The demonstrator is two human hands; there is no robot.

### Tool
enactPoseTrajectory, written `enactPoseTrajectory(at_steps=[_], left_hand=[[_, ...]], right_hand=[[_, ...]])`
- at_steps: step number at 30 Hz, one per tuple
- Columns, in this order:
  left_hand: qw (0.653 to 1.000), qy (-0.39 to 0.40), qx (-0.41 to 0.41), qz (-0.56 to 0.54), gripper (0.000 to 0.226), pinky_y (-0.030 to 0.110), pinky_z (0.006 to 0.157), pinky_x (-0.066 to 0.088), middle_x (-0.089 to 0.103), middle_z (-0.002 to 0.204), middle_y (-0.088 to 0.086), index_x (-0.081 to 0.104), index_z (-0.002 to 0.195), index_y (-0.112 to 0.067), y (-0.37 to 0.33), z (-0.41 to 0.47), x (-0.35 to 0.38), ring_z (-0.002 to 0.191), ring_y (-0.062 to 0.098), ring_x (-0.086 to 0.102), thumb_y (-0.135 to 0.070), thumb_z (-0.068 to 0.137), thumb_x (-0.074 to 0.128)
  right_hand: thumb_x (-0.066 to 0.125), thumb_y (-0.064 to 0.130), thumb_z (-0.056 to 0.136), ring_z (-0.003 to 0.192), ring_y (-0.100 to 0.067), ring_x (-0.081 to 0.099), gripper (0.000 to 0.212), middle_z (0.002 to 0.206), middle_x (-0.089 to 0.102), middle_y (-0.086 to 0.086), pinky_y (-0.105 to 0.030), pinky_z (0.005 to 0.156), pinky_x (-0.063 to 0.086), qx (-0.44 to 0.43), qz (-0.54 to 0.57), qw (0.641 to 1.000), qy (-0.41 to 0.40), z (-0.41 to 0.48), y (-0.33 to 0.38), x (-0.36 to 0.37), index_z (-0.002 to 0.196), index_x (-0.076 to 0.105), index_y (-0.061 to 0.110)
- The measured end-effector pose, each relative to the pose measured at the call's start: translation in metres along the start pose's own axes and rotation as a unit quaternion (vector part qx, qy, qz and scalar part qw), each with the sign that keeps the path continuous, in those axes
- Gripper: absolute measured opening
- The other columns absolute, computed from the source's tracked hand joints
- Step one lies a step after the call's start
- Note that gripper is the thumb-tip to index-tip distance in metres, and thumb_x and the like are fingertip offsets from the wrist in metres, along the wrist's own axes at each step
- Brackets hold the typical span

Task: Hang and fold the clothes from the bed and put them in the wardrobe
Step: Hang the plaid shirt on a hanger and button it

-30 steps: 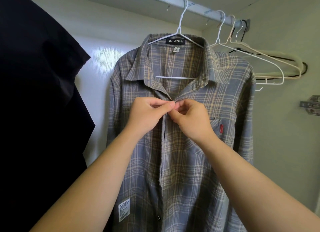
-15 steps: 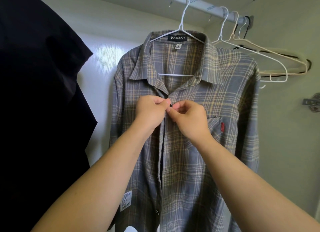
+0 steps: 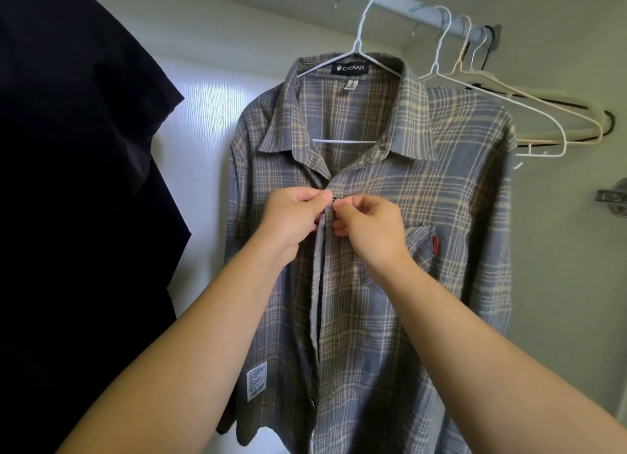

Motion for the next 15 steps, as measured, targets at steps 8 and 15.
enactPoseTrajectory(at_steps=[8,15], left_hand=[[0.997,-0.006,-0.054,-0.055,0.008,0.040,0.088,0.059,0.077,0.099,0.008,0.074,0.093,-0.017,0.015,0.005,0.001,0.099,0.023,0.072,-0.025,0.094,0.073],[1.000,-0.024,0.010,-0.016,0.011,0.024,0.079,0.054,0.077,0.091,-0.002,0.070,0.092,-0.025,0.011,0.004,-0.004,0.084,0.007,0.072,-0.015,0.092,0.073]], right_hand=[[0.068,0.013,0.094,0.065,-0.012,0.064,0.016,0.067,0.067,0.000,-0.031,0.067,0.058,0.057,0.116,0.991,0.034,0.001,-0.008,0.007,0.078,0.070,0.008],[0.067,0.010,0.096,0.064,-0.015,0.062,0.006,0.070,0.064,-0.002,-0.028,0.063,0.055,0.141,0.212,0.963,0.090,-0.003,-0.016,0.016,0.091,0.066,0.005]])
Point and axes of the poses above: each hand's wrist, its own z-axis towards the middle knuckle, its own x-axis out of the palm, y = z × x, the point moved 8 cm from there along z, towards the middle knuckle
